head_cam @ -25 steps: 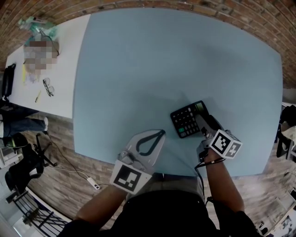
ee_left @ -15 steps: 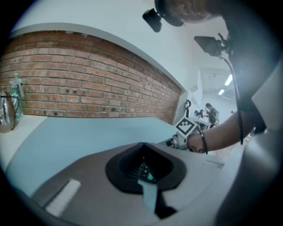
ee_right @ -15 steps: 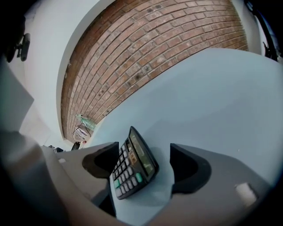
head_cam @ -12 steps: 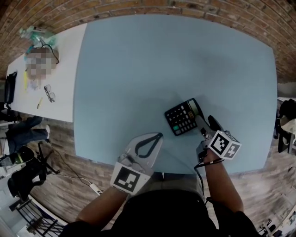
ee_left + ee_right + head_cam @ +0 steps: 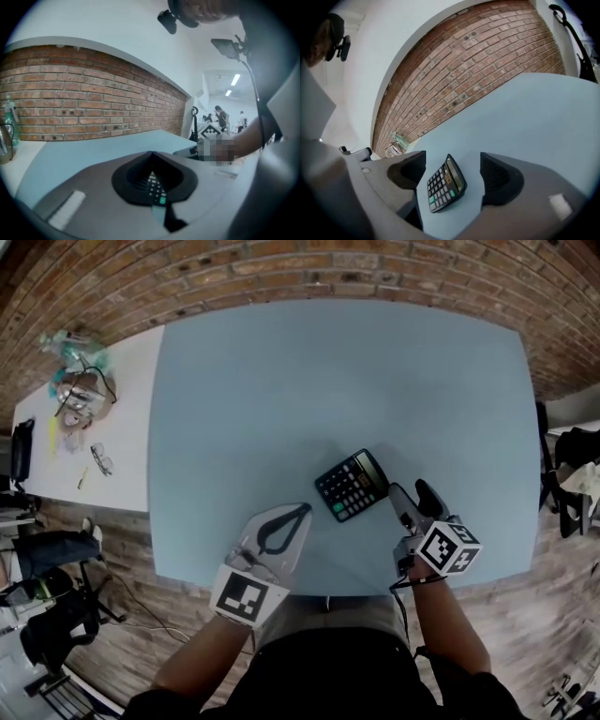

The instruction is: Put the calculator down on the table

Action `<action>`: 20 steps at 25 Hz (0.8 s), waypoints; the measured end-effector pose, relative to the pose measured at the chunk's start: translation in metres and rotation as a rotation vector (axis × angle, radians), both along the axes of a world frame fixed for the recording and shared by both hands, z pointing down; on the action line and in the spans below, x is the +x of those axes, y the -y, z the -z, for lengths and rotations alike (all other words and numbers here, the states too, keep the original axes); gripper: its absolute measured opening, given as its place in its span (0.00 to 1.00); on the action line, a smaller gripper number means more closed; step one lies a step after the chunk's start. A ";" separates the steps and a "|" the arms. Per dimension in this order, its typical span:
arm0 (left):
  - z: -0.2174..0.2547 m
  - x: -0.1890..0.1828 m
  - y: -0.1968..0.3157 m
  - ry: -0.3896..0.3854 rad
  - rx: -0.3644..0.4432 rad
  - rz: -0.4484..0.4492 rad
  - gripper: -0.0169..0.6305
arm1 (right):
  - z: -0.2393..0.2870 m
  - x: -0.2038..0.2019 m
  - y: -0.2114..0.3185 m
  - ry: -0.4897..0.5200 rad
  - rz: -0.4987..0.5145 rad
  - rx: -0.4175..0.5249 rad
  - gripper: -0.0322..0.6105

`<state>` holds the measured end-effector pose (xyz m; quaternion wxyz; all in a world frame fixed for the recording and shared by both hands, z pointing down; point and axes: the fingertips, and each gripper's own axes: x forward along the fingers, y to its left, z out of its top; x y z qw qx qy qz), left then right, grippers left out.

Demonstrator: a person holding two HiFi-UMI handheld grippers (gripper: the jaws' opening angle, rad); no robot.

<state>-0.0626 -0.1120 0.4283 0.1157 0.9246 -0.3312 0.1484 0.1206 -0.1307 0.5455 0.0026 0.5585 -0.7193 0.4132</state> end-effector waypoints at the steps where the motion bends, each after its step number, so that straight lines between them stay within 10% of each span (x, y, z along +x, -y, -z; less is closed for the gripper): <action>1: 0.004 0.000 0.003 -0.002 0.009 0.000 0.03 | 0.006 0.001 0.000 -0.009 0.005 0.018 0.61; 15: 0.047 0.000 0.013 -0.042 0.077 0.012 0.03 | 0.092 -0.004 0.004 -0.120 0.095 0.276 0.61; 20: 0.059 -0.010 0.017 -0.038 0.116 0.029 0.03 | 0.131 -0.008 0.005 -0.172 0.121 0.401 0.46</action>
